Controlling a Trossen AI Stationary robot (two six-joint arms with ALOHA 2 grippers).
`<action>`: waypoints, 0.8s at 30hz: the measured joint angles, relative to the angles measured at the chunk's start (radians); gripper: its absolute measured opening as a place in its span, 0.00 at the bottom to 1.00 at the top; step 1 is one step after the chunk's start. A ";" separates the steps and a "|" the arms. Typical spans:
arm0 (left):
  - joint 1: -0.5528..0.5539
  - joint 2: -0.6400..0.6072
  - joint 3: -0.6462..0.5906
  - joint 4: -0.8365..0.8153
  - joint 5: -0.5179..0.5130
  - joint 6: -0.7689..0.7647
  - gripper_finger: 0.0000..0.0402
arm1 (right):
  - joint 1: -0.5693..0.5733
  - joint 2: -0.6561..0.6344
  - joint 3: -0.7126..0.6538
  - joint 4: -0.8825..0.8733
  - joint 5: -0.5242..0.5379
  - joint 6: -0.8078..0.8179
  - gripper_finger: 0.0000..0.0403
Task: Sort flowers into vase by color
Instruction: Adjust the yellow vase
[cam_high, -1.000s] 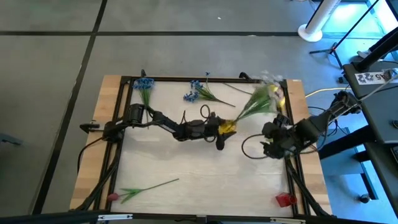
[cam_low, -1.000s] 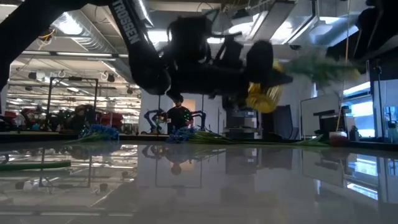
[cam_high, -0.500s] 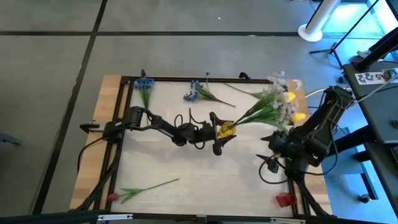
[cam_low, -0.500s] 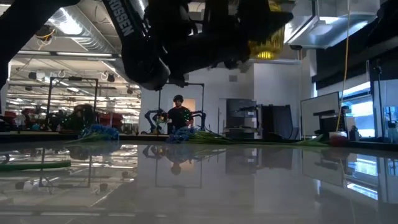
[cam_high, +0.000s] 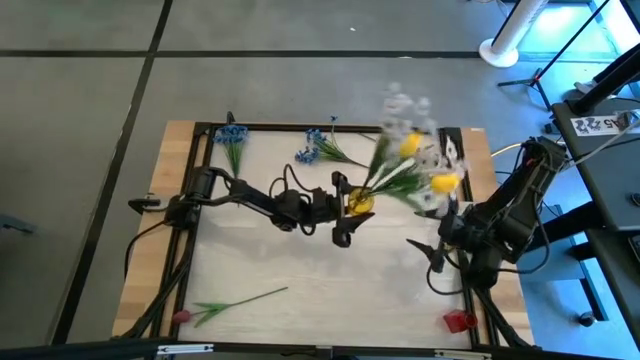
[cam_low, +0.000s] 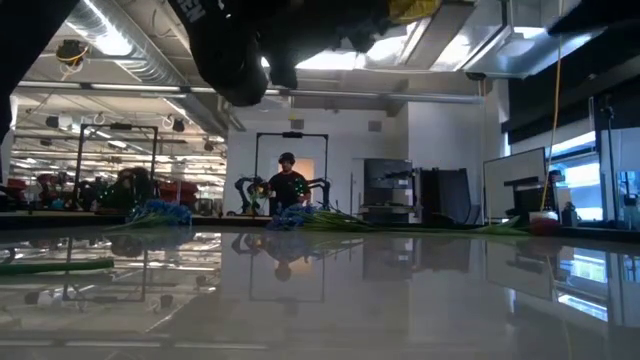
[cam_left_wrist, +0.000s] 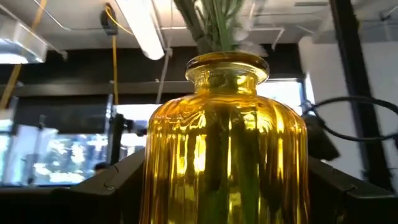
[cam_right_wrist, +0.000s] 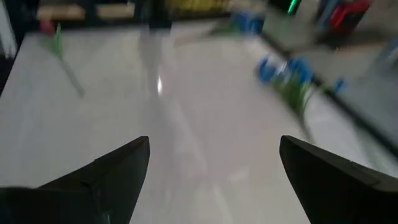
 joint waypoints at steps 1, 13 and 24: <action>0.000 0.000 0.000 0.001 0.016 -0.012 0.69 | -0.005 0.000 0.000 0.022 0.043 -0.029 0.89; 0.020 0.000 0.000 -0.022 -0.039 -0.042 0.69 | -0.145 -0.003 0.032 0.127 0.048 -0.306 0.89; -0.002 0.000 -0.191 -0.001 -0.143 -0.122 0.69 | -0.191 -0.002 -0.082 0.319 0.042 -0.423 0.89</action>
